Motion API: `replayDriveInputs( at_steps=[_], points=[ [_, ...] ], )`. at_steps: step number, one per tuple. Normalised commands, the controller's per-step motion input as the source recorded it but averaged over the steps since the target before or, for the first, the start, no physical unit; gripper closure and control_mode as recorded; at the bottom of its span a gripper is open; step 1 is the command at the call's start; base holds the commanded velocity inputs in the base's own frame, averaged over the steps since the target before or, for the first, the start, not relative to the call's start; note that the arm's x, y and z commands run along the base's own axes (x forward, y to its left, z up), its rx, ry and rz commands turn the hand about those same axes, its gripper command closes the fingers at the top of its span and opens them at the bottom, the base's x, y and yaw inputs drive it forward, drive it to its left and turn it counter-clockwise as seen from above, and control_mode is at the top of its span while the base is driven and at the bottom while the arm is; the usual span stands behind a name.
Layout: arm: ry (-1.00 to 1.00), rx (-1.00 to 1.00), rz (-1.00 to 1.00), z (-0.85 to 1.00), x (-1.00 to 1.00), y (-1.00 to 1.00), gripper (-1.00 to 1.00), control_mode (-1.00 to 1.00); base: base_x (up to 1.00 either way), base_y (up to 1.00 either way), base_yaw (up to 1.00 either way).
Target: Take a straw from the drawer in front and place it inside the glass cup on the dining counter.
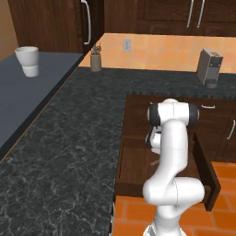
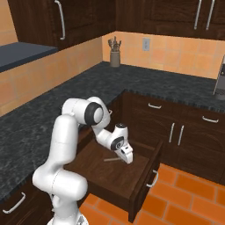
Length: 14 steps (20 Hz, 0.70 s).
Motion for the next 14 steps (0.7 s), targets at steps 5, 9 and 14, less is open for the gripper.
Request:
replayDriveInputs(
  at_steps=[5,9,14],
  points=[
    [-0.05,0.0,-0.12,0.25,-0.8,-0.09,1.0,-1.0,0.0,0.0,0.0],
    [-0.09,0.0,-0.11,0.94,-0.94,-0.08,1.0,-1.0,0.0,0.0,0.0],
    [-0.01,0.0,-0.11,1.0,-0.44,-0.01,1.0,-1.0,0.0,0.0,0.0]
  ],
)
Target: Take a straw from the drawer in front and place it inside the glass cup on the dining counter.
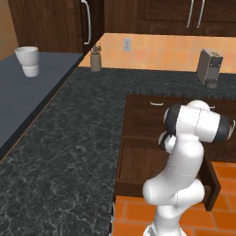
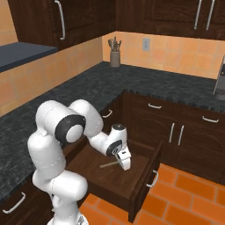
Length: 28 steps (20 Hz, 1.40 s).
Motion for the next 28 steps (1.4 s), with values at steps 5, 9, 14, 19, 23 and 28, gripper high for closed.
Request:
replayDriveInputs(
  at_steps=[5,9,14,19,23,28],
  points=[
    [0.0,0.0,-0.08,1.0,-0.14,0.0,1.0,-1.0,0.0,0.0,0.0],
    [0.02,0.0,-0.06,1.0,0.0,0.0,1.0,-1.0,0.0,0.0,0.0],
    [0.15,0.05,-0.02,1.0,0.0,0.0,1.0,-1.0,0.0,0.0,0.0],
    [0.16,0.05,-0.01,1.0,0.0,0.0,1.0,-1.0,0.0,0.0,0.0],
    [0.06,0.0,0.0,1.0,-0.22,-0.06,1.0,-1.0,0.0,0.0,0.0],
    [0.0,0.0,0.01,0.73,-0.59,-0.2,1.0,-1.0,0.0,0.0,0.0]
  ],
)
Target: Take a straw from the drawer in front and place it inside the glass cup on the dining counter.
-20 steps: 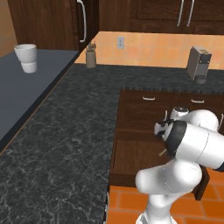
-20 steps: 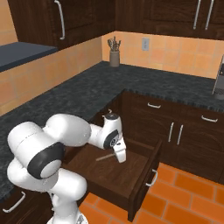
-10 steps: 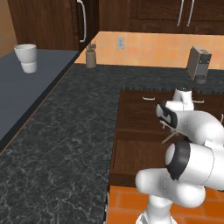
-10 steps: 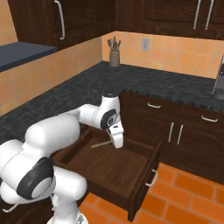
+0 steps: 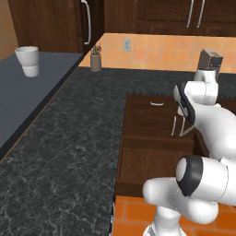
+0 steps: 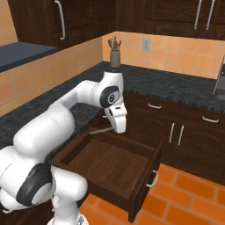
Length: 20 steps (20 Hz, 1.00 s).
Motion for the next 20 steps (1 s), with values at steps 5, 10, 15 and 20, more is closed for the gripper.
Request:
replayDriveInputs(
  at_steps=[5,10,15,20],
  points=[
    [-0.06,-0.01,0.05,0.1,-0.9,-0.04,1.0,-1.0,0.0,0.0,0.0],
    [0.0,-0.07,0.04,0.0,-0.27,0.14,1.0,-1.0,0.0,0.0,0.0],
    [0.0,-0.02,0.0,0.0,-0.12,0.03,1.0,1.0,-0.8,-0.11,-0.01],
    [0.0,0.0,0.0,0.0,0.0,0.0,1.0,1.0,-0.93,-0.7,-0.25]
  ],
)
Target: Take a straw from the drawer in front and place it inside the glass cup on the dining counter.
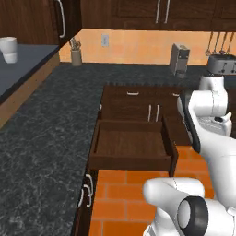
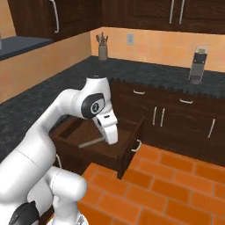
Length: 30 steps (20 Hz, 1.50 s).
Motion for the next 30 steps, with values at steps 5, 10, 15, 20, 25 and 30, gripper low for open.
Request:
replayDriveInputs(
  at_steps=[5,10,15,20,25,30],
  points=[
    [0.0,0.0,0.0,0.0,0.0,0.0,1.0,1.0,-0.09,-0.99,-0.64],
    [0.0,0.0,0.0,0.0,0.0,0.0,1.0,1.0,0.0,-1.0,-0.68],
    [0.0,0.0,0.0,0.0,0.0,0.0,1.0,1.0,0.15,-0.62,-0.66],
    [0.0,0.0,0.0,0.0,0.0,0.0,1.0,1.0,0.83,0.59,-0.44],
    [0.0,0.0,0.0,0.0,0.0,0.0,1.0,1.0,0.97,0.91,-0.37],
    [0.0,0.0,0.0,0.0,0.0,0.0,1.0,1.0,1.0,0.45,-0.38]
  ],
)
